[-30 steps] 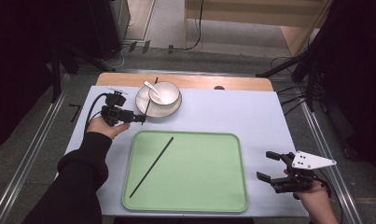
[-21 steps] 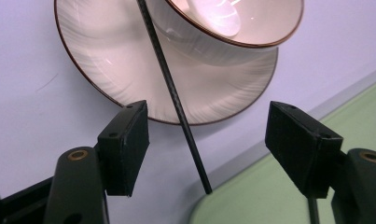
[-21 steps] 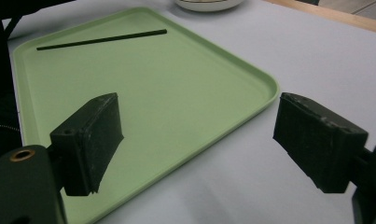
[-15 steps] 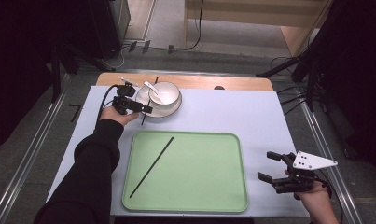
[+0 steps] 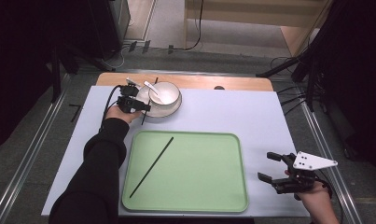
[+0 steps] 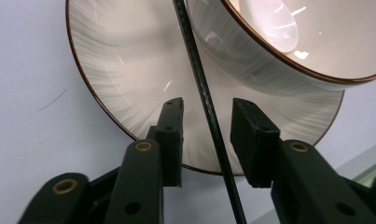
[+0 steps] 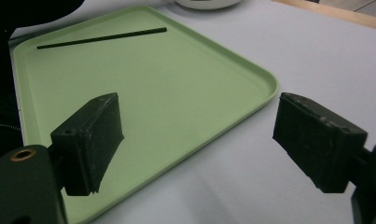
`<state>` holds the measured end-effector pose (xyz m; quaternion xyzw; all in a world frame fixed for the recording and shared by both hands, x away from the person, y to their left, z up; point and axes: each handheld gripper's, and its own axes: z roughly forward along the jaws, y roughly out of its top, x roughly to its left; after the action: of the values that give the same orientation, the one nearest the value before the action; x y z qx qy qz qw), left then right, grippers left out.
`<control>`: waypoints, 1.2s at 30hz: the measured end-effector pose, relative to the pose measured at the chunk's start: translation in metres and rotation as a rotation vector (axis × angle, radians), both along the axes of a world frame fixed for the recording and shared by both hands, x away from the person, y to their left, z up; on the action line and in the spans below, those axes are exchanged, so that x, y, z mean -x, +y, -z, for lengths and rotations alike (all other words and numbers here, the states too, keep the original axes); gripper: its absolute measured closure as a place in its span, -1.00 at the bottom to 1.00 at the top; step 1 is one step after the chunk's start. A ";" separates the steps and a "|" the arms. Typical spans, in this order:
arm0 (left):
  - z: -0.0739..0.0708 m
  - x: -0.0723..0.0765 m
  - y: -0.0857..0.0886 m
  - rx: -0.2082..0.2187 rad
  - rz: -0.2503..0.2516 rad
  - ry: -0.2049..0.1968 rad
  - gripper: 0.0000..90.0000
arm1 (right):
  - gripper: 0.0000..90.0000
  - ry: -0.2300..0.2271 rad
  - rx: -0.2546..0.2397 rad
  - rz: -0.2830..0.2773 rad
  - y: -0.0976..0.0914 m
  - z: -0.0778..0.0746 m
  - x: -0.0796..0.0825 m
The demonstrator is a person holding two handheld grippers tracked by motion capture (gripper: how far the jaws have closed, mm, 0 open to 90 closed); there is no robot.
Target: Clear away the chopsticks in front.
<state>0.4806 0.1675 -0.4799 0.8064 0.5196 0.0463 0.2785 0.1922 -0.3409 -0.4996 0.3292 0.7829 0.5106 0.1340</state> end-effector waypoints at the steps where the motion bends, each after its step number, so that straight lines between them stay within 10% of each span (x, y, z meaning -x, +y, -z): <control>1: 0.000 0.000 0.000 0.000 0.000 0.000 0.52 | -0.64 0.000 0.000 0.000 0.000 0.000 0.000; 18: 0.003 -0.007 0.002 0.024 -0.140 0.035 0.91 | -0.63 -0.002 -0.005 0.001 -0.001 0.000 0.000; 36: -0.065 0.008 0.035 0.040 -0.153 -0.012 0.91 | -0.63 -0.001 0.001 0.001 0.000 0.000 0.001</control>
<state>0.4728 0.2020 -0.4148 0.7582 0.5790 0.0617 0.2934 0.1914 -0.3407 -0.4994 0.3294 0.7829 0.5104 0.1347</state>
